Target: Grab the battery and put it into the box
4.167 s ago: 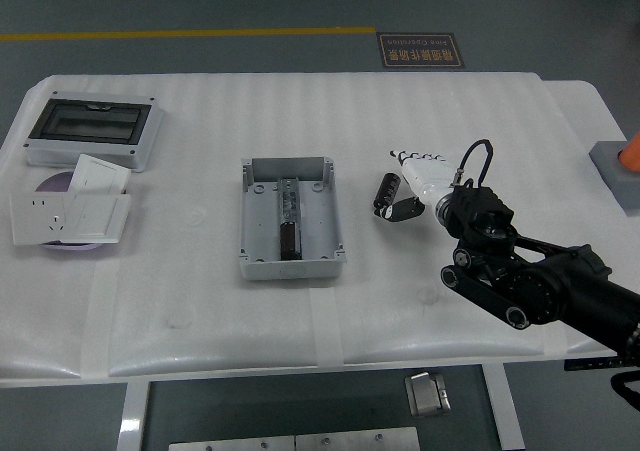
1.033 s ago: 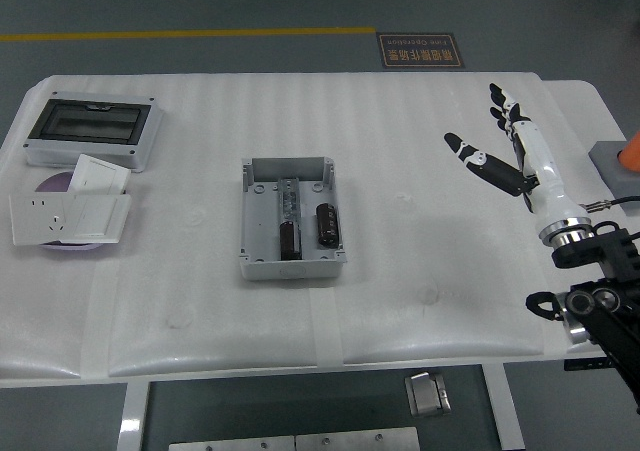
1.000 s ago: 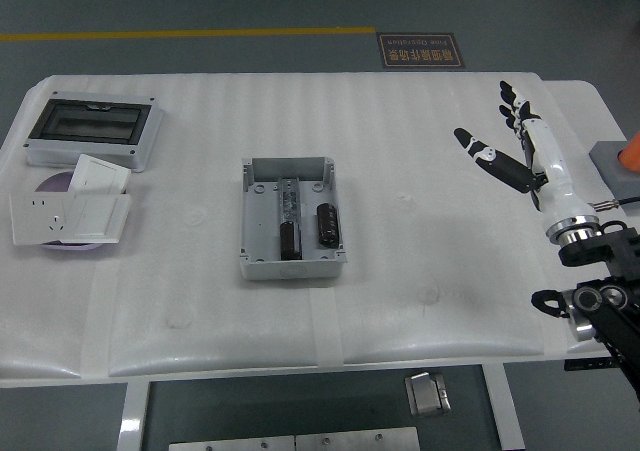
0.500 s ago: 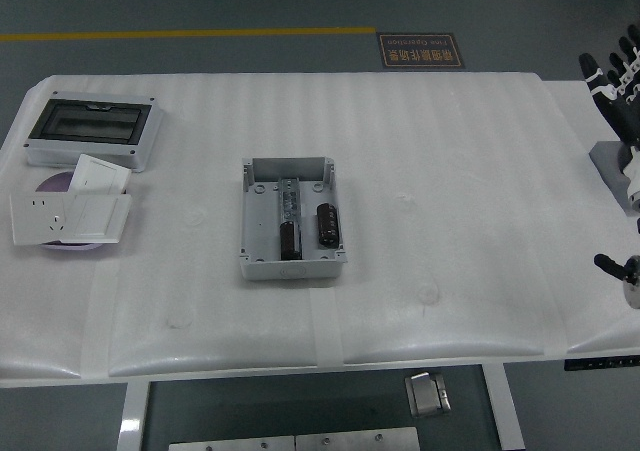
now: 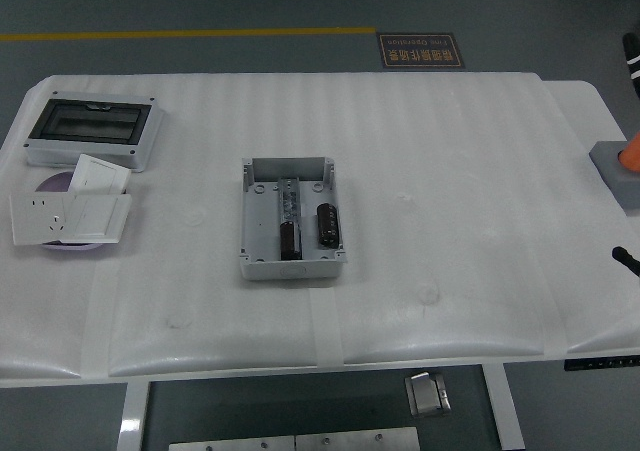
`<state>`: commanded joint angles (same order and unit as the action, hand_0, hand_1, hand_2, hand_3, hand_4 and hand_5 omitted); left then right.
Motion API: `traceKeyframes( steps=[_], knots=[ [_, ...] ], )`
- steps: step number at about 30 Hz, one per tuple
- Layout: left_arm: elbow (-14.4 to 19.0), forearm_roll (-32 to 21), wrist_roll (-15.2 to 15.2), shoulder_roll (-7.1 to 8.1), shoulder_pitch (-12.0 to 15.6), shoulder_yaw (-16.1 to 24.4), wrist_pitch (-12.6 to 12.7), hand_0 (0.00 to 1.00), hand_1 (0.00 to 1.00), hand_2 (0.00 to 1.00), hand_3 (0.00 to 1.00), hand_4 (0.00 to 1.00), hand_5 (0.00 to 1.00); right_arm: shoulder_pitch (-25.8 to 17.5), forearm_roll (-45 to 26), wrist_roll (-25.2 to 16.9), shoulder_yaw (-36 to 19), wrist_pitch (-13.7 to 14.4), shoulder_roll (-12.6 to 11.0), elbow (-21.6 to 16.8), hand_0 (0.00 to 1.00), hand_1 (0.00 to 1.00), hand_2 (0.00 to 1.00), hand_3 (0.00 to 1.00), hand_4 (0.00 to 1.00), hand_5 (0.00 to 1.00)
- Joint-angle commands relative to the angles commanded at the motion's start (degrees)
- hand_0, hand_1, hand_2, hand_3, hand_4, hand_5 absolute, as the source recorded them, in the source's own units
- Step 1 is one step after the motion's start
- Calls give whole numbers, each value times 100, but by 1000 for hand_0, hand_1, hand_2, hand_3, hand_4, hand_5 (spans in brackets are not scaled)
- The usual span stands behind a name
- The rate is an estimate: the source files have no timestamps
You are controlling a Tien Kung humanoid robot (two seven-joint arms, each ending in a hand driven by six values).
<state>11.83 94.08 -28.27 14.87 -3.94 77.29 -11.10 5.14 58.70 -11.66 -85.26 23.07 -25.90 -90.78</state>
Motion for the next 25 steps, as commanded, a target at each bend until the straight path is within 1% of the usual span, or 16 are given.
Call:
traceKeyframes(
  steps=[2, 3, 8, 9, 14, 15, 25],
  knots=[
    [-4, -39, 0, -3, -7, -22, -1, 593, 671, 584, 595, 604, 176, -10, -82, -90, -30, 6, 19, 5, 940, 868, 915, 935, 884, 546],
    [-5, -61, 3, -7, -10, -32, 5, 594, 671, 586, 593, 605, 176, -10, -114, -133, -40, 13, 27, 4, 929, 854, 900, 911, 878, 556],
    [-11, -197, 16, -28, -10, -114, 40, 594, 671, 586, 593, 605, 176, -5, -227, -273, -50, 72, 40, 13, 929, 854, 900, 911, 878, 556],
    [-11, -219, 13, -30, -7, -126, 45, 597, 672, 590, 595, 608, 180, -9, -236, -281, -52, 79, 41, 19, 910, 831, 876, 884, 876, 556],
    [-7, -301, -50, -43, 21, -163, 29, 597, 672, 590, 595, 608, 180, -30, -203, -283, -61, 102, 37, 67, 910, 831, 876, 884, 876, 556],
    [-6, -308, -61, -46, 29, -165, 25, 599, 672, 590, 595, 614, 185, -29, -178, -281, -57, 110, 38, 76, 887, 813, 849, 853, 876, 559],
    [-15, -338, -67, -83, 43, -176, 30, 600, 672, 590, 595, 616, 189, 4, -10, -263, -30, 148, 77, 106, 887, 808, 847, 847, 875, 565]
  ],
)
